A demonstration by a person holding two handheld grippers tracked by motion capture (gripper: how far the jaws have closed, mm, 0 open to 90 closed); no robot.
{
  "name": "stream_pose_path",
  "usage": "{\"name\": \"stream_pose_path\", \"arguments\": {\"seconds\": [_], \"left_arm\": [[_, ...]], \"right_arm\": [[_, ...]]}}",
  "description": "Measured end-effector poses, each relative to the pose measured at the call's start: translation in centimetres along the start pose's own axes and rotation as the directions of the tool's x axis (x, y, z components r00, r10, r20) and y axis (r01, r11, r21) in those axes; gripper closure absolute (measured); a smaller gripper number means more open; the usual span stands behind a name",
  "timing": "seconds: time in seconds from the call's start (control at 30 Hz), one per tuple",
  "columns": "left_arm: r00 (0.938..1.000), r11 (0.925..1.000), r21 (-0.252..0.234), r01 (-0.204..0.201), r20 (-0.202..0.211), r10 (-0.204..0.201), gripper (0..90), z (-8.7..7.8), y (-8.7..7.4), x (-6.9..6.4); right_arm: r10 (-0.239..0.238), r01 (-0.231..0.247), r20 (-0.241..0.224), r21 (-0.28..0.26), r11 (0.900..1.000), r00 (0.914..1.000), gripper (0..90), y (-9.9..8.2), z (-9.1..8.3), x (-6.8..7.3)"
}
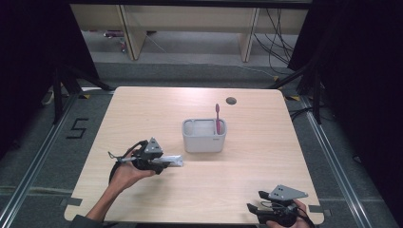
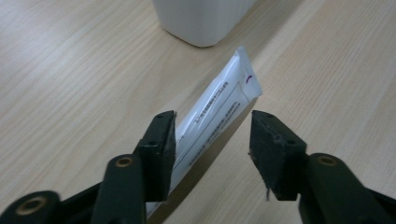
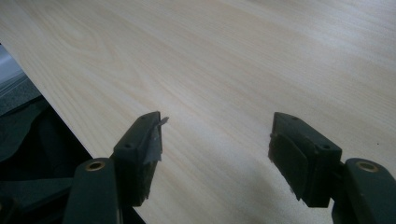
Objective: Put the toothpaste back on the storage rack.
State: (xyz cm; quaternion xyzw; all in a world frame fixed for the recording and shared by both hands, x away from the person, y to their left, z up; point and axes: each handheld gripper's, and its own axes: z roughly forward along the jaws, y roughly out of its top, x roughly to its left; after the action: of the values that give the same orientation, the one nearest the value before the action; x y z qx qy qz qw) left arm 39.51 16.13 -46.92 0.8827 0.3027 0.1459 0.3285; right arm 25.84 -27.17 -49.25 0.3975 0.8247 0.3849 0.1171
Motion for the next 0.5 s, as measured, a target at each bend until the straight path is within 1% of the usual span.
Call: {"name": "stream_pose_path", "arguments": {"seconds": [0.03, 0.07, 0.1, 0.13, 0.17, 0.2, 0.23, 0.27, 0.3, 0.33, 0.37, 0.4, 0.43, 0.47, 0.5], "left_arm": [[0.9999, 0.9999, -0.002, 0.011, -0.006, -0.011, 44.9, -0.2, 0.0, 0.2], [1.0000, 1.0000, 0.004, 0.005, -0.005, -0.005, 42.6, -0.4, 0.0, 0.6], [1.0000, 1.0000, 0.004, 0.005, -0.005, -0.005, 40.5, -0.4, 0.0, 0.6], [0.9999, 0.9999, 0.008, 0.008, -0.013, -0.008, 38.6, -0.9, 0.1, 1.2], [0.9999, 0.9999, 0.008, 0.008, -0.013, -0.008, 37.7, -0.9, 0.1, 1.2], [0.9998, 0.9999, 0.008, 0.015, -0.015, -0.015, 37.1, -1.3, 0.1, 1.8], [0.9998, 0.9999, 0.008, 0.015, -0.015, -0.015, 36.5, -1.3, 0.1, 1.8], [0.9999, 0.9995, 0.029, 0.009, -0.011, -0.009, 35.6, -1.6, 0.2, 2.5], [0.9999, 0.9995, 0.029, 0.009, -0.011, -0.009, 35.1, -1.6, 0.2, 2.5], [1.0000, 0.9985, 0.054, 0.005, 0.001, -0.005, 34.8, -1.6, 0.1, 3.0], [1.0000, 0.9985, 0.054, 0.005, 0.001, -0.005, 34.4, -1.6, 0.1, 3.0], [0.9997, 0.9961, 0.085, -0.023, 0.001, 0.023, 34.4, -1.4, 0.1, 3.4], [0.9995, 0.9949, 0.095, -0.032, 0.006, 0.032, 34.5, -1.4, 0.1, 3.5], [0.9996, 0.9945, 0.102, -0.025, 0.015, 0.024, 34.5, -1.3, 0.1, 3.5], [0.9996, 0.9945, 0.102, -0.025, 0.015, 0.024, 34.7, -1.3, 0.1, 3.5]], "right_arm": [[0.000, 0.000, 0.000, 0.000, 1.0000, 1.0000, 35.1, 0.0, 0.0, 0.0], [-0.015, 0.015, 0.005, -0.004, 0.9999, 0.9999, 35.1, 0.0, 0.0, -0.1], [-0.018, 0.018, 0.007, 0.000, 0.9998, 0.9998, 35.1, 0.0, 0.0, -0.2], [-0.017, 0.017, -0.001, -0.004, 0.9998, 0.9999, 35.1, 0.0, 0.0, -0.2], [-0.017, 0.017, -0.001, -0.004, 0.9998, 0.9999, 35.1, 0.0, 0.0, -0.2], [-0.014, 0.014, -0.002, 0.000, 0.9999, 0.9999, 35.0, 0.0, 0.0, -0.2], [-0.014, 0.014, -0.002, 0.000, 0.9999, 0.9999, 35.1, 0.0, 0.0, -0.2], [-0.018, 0.018, -0.005, -0.002, 0.9998, 0.9998, 35.0, 0.0, 0.1, -0.2], [-0.018, 0.018, -0.005, -0.002, 0.9998, 0.9998, 35.0, 0.0, 0.1, -0.2], [0.003, -0.003, -0.014, 0.002, 1.0000, 0.9999, 35.1, 0.0, 0.1, -0.1], [0.003, -0.003, -0.014, 0.002, 1.0000, 0.9999, 35.1, 0.0, 0.1, -0.1], [0.005, -0.005, -0.013, 0.004, 1.0000, 0.9999, 35.1, 0.0, 0.1, 0.0], [0.005, -0.005, -0.013, 0.004, 1.0000, 0.9999, 35.1, 0.0, 0.1, 0.0], [-0.007, 0.007, -0.013, 0.000, 1.0000, 0.9999, 35.1, 0.1, 0.2, -0.2], [-0.007, 0.007, -0.013, 0.000, 1.0000, 0.9999, 35.1, 0.1, 0.2, -0.2]]}}
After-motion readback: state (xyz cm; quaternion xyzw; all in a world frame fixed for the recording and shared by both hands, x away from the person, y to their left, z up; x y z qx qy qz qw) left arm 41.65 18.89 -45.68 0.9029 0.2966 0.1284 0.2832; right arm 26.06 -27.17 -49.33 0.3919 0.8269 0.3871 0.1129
